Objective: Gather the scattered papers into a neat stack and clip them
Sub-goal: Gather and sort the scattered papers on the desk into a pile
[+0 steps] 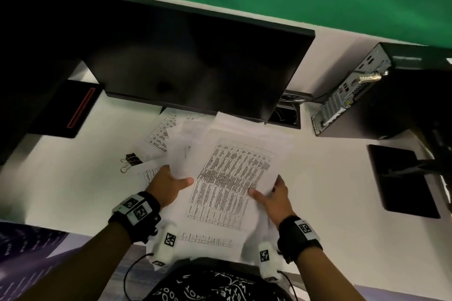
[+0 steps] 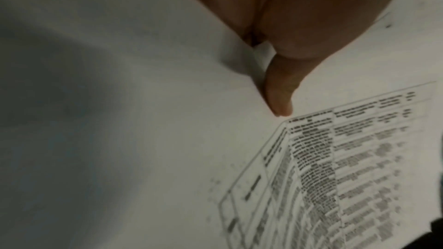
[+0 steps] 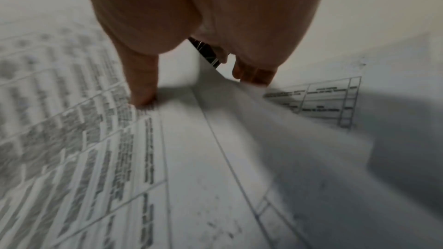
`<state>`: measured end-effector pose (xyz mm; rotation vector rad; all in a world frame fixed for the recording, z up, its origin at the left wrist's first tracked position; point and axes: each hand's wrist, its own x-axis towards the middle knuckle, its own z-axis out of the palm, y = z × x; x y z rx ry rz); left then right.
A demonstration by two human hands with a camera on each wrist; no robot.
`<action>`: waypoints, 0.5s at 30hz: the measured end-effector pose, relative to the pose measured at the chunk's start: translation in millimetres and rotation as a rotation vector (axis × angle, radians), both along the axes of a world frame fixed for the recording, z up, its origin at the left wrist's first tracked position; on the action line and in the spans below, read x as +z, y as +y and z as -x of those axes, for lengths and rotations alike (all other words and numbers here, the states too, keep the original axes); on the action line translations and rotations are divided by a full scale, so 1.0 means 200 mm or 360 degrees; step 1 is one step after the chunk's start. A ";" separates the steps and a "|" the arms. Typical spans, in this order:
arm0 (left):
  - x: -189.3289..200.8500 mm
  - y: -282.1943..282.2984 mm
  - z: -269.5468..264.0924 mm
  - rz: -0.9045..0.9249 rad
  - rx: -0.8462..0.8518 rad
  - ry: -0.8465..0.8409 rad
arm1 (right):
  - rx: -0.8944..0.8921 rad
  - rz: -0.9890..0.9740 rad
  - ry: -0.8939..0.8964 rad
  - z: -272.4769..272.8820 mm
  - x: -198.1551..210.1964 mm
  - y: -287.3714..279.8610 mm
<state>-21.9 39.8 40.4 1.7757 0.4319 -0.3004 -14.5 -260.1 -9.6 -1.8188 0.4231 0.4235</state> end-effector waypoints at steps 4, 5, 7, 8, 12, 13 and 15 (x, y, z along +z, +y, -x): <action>0.13 -0.05 -0.03 0.0327 -0.0033 -0.0067 | 0.0060 -0.0296 0.0039 -0.01 0.22 -0.10; 0.16 -0.08 -0.05 0.0338 -0.0044 -0.0099 | 0.0087 -0.0218 0.0001 -0.02 0.28 -0.13; 0.21 -0.17 -0.08 0.0272 -0.0085 -0.0221 | 0.0097 -0.0099 -0.0157 -0.05 0.37 -0.18; 0.23 -0.21 -0.10 0.0227 -0.0056 -0.0286 | 0.0071 -0.0078 -0.0246 -0.05 0.42 -0.19; 0.26 -0.34 -0.12 0.0298 0.0165 -0.0330 | -0.0004 -0.0139 -0.0481 -0.02 0.49 -0.20; 0.25 -0.36 -0.11 0.0314 0.0189 -0.0286 | 0.0043 -0.0114 -0.0478 -0.02 0.46 -0.21; 0.22 -0.39 -0.10 0.0330 0.0188 -0.0230 | 0.0141 0.0026 -0.0371 0.00 0.37 -0.22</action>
